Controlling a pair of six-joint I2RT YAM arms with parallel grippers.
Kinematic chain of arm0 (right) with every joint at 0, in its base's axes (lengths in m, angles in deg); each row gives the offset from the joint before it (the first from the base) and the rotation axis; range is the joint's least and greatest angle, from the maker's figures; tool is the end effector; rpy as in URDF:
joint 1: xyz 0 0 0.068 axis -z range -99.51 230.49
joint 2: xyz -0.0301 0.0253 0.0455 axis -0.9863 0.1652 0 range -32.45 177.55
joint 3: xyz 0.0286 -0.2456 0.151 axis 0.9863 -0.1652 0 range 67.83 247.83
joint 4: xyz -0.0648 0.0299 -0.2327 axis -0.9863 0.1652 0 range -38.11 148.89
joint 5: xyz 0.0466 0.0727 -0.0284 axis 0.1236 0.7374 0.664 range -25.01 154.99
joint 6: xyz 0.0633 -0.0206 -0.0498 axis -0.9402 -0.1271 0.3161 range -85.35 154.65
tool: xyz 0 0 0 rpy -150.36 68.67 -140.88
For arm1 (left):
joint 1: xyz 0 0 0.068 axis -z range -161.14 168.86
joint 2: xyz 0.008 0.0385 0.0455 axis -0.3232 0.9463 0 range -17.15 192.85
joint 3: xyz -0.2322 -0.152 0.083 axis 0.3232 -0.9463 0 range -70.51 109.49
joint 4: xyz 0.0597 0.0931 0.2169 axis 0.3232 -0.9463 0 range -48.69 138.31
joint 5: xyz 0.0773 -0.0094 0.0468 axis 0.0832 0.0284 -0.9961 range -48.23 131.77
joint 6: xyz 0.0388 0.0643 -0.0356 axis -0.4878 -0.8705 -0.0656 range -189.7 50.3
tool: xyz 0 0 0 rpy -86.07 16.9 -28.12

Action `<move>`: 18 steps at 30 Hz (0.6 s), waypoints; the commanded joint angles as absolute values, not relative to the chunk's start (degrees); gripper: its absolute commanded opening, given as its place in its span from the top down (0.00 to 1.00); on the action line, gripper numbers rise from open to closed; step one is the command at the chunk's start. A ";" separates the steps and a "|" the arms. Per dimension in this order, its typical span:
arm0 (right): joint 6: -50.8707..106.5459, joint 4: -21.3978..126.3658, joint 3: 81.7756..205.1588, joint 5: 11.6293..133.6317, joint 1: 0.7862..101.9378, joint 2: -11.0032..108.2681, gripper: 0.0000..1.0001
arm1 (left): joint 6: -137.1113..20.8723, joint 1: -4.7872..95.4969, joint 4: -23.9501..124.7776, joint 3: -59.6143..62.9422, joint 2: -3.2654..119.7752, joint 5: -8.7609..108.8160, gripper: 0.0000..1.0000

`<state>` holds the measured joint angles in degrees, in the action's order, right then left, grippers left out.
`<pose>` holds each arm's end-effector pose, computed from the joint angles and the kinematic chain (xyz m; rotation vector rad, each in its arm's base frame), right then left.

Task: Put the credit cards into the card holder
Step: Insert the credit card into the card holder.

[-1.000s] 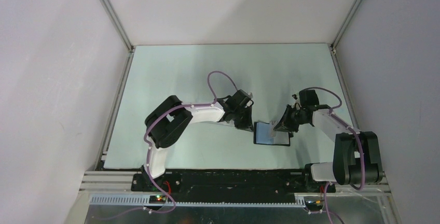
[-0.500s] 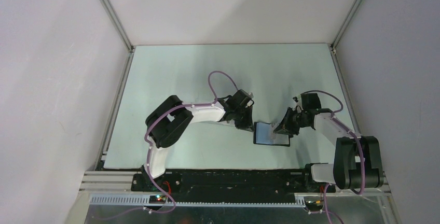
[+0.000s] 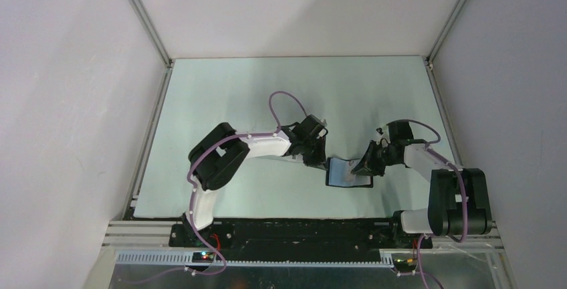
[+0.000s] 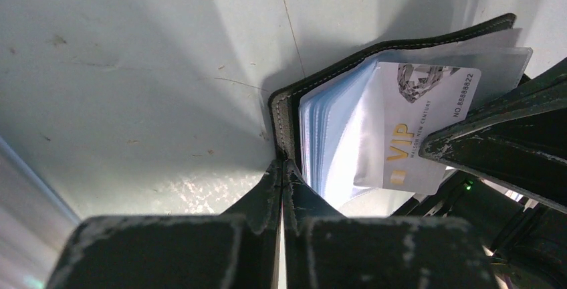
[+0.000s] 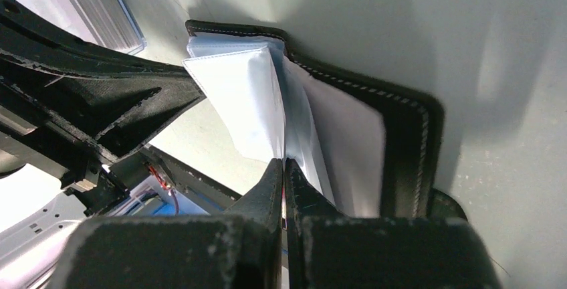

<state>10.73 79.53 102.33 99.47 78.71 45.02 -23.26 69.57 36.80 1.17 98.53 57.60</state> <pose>0.2080 0.0476 0.1521 0.3915 2.7727 0.9523 0.2552 -0.3433 0.1349 0.2254 2.7970 -0.9103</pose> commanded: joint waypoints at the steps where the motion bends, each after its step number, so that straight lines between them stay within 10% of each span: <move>1: 11.38 81.68 101.67 101.72 77.95 46.76 1.00 | -25.75 68.54 34.47 0.75 103.04 55.15 0.99; 18: 12.11 86.81 105.97 98.12 77.51 49.72 1.00 | -26.67 68.05 32.52 2.19 103.80 54.17 1.00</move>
